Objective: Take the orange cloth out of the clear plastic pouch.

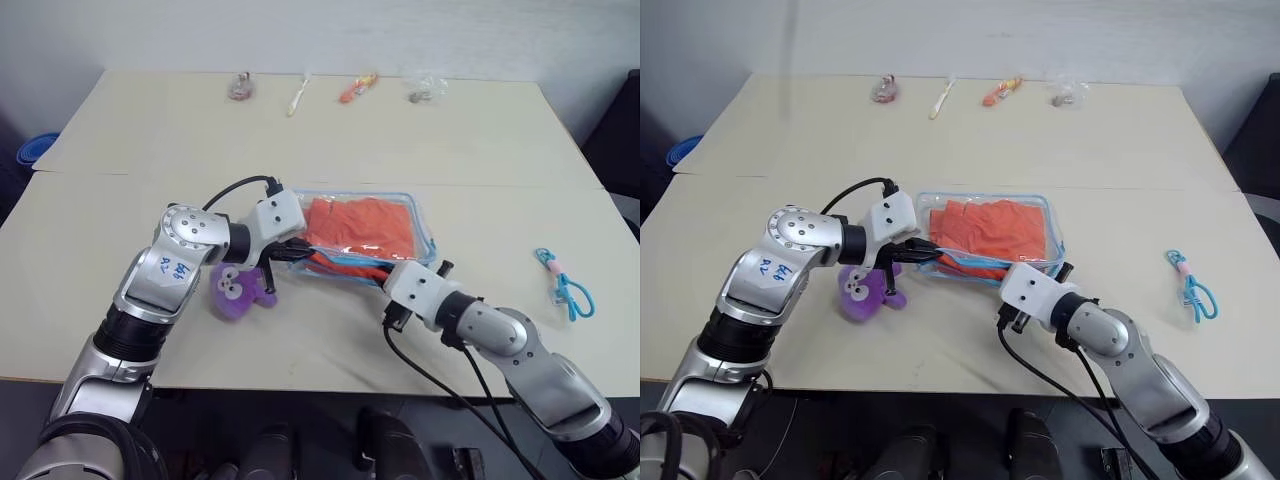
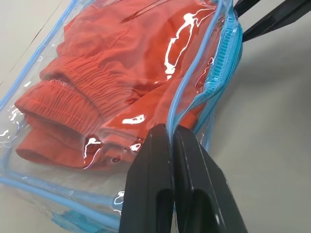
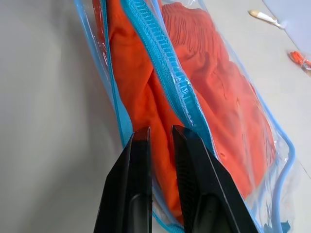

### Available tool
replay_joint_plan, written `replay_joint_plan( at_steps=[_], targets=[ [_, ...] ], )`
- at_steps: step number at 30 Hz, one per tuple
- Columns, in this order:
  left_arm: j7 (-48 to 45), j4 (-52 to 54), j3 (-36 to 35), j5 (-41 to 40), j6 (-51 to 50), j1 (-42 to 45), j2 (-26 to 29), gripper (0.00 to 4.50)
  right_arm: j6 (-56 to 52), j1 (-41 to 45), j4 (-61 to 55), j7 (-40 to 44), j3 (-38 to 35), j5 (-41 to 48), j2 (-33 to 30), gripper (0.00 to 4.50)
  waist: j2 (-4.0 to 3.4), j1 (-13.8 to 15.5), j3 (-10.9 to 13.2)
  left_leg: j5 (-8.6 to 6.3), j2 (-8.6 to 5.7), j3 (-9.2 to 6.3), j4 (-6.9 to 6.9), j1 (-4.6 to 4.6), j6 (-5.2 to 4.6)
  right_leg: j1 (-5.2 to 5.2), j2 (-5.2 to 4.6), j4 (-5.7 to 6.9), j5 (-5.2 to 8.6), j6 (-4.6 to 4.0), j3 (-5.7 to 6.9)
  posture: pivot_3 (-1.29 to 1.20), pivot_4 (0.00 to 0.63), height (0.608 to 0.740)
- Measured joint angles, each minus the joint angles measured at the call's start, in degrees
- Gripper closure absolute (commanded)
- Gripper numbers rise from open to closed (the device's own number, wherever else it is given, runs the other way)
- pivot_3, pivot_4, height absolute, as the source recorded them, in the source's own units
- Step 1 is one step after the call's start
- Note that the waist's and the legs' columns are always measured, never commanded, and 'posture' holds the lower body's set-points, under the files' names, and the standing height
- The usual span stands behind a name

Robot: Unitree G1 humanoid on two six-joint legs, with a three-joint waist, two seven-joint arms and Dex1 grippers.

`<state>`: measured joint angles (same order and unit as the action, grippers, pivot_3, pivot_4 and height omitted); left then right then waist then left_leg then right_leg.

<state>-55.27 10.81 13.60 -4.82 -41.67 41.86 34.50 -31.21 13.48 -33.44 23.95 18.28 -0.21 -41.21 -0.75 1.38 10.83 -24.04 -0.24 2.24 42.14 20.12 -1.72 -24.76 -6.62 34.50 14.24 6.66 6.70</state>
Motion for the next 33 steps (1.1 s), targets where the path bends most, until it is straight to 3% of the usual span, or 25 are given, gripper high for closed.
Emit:
replay_joint_plan(
  at_steps=[2, 12, 18, 29, 33],
  targets=[
    [0.19, 0.00, 0.00, -0.26, -0.11, 0.00, 0.04, 4.50, 0.95, 0.01, 1.22, 0.77, 0.07, -1.22, 0.53, 4.49, 0.00, 0.00, 0.00, 0.00, 0.00, 0.00, 0.00, 0.00, 0.00, 0.00, 0.00, 0.00, 0.00, 0.00, 0.00, 0.00, 0.150, 0.740],
    [0.20, 0.02, 0.02, -0.78, 0.00, 0.00, 0.27, 4.50, 7.51, 0.35, 4.82, 2.99, 1.77, -9.78, 0.55, 4.49, 0.00, -0.05, 0.00, 0.00, 0.00, 0.02, -0.01, 0.00, 0.00, -0.01, 0.00, 0.00, 0.00, 0.00, 0.00, 0.00, 0.150, 0.740],
    [0.14, 0.07, 0.04, -1.13, 0.29, 0.00, 0.46, 4.50, 8.87, -0.54, 4.82, 3.63, 1.58, -12.37, 1.06, 2.55, 0.00, -0.07, 0.00, 0.00, 0.01, 0.02, -0.01, 0.00, 0.00, 0.00, 0.00, 0.00, 0.00, 0.00, -0.01, 0.00, 0.150, 0.740],
    [0.12, 0.24, 0.47, -1.46, 1.64, -0.06, 1.52, 4.50, 10.17, -1.72, 5.25, 4.27, 1.47, -17.22, 1.43, 2.55, 0.00, -0.10, 0.00, 0.00, 0.01, 0.02, -0.01, -0.01, 0.01, 0.00, 0.01, 0.00, 0.00, 0.00, -0.01, 0.00, 0.150, 0.740],
    [0.16, 0.25, 0.50, -1.66, 1.68, -0.07, 1.51, 4.50, 10.49, -0.50, 7.39, 4.08, 1.25, -18.51, 2.86, 1.64, 0.00, -0.10, 0.00, 0.00, 0.01, 0.02, -0.01, 0.00, 0.01, -0.01, 0.01, 0.00, 0.00, 0.00, 0.00, 0.00, 0.150, 0.740]
  ],
)
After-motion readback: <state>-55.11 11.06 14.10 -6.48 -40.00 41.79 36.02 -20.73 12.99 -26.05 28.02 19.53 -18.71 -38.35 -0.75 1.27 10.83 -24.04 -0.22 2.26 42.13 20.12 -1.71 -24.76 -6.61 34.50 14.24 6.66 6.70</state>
